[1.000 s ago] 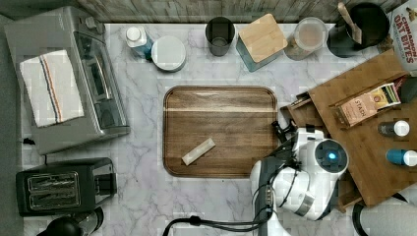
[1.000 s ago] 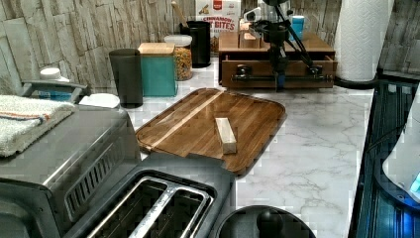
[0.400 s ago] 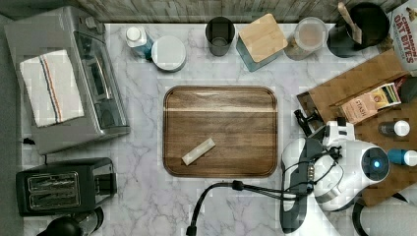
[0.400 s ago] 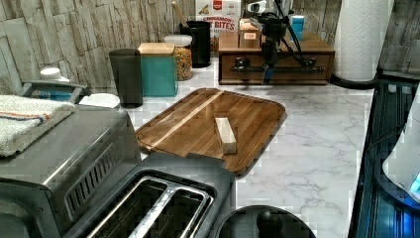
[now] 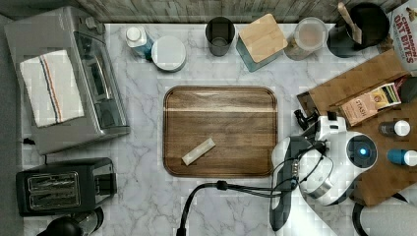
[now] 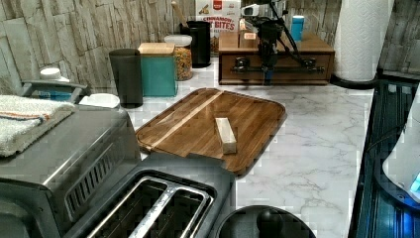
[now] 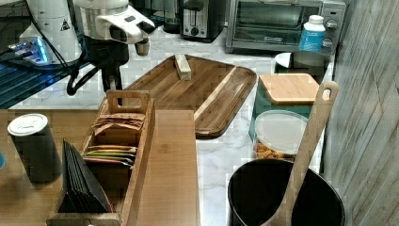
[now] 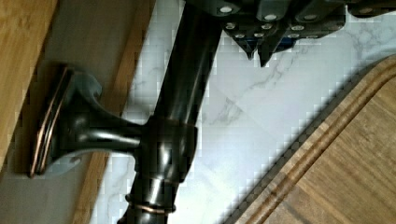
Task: Close the drawer.
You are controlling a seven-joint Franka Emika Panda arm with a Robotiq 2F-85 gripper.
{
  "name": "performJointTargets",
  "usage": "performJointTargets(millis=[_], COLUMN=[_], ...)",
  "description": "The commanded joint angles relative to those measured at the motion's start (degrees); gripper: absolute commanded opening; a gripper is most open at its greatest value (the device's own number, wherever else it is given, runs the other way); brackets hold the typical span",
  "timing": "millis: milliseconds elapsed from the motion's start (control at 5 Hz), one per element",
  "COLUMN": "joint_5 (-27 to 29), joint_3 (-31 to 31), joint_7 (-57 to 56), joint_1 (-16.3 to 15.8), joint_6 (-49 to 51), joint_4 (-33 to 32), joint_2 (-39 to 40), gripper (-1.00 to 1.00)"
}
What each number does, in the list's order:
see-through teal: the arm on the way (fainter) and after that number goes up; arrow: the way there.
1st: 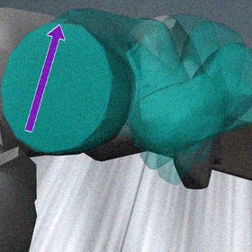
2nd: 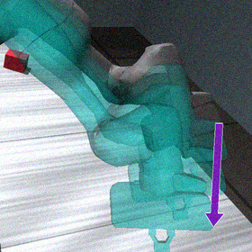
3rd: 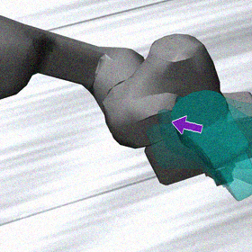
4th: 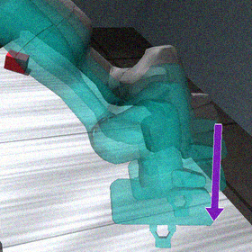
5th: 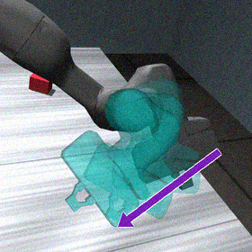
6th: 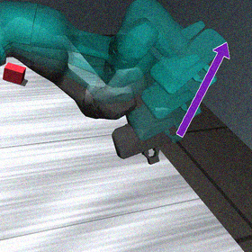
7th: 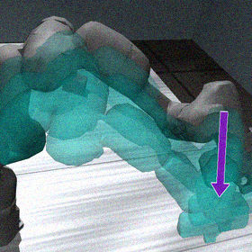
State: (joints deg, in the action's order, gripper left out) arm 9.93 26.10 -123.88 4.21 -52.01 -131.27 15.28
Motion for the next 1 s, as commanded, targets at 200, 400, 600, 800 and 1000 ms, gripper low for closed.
performJointTargets(millis=[200,400,600,800,1000], joint_5=[-3.3,-3.0,-2.8,-2.6,-2.6], joint_3=[6.4,6.9,7.3,7.6,7.6], joint_7=[2.1,1.8,1.7,1.6,1.6], joint_1=[3.4,3.0,2.6,2.3,2.3], joint_6=[-8.3,-8.2,-8.2,-8.2,-8.2], joint_4=[15.1,15.1,15.1,15.1,15.1], joint_2=[0.5,0.5,0.6,0.6,0.7], gripper=[-1.0,-1.0,-1.0,-1.0,-1.0])
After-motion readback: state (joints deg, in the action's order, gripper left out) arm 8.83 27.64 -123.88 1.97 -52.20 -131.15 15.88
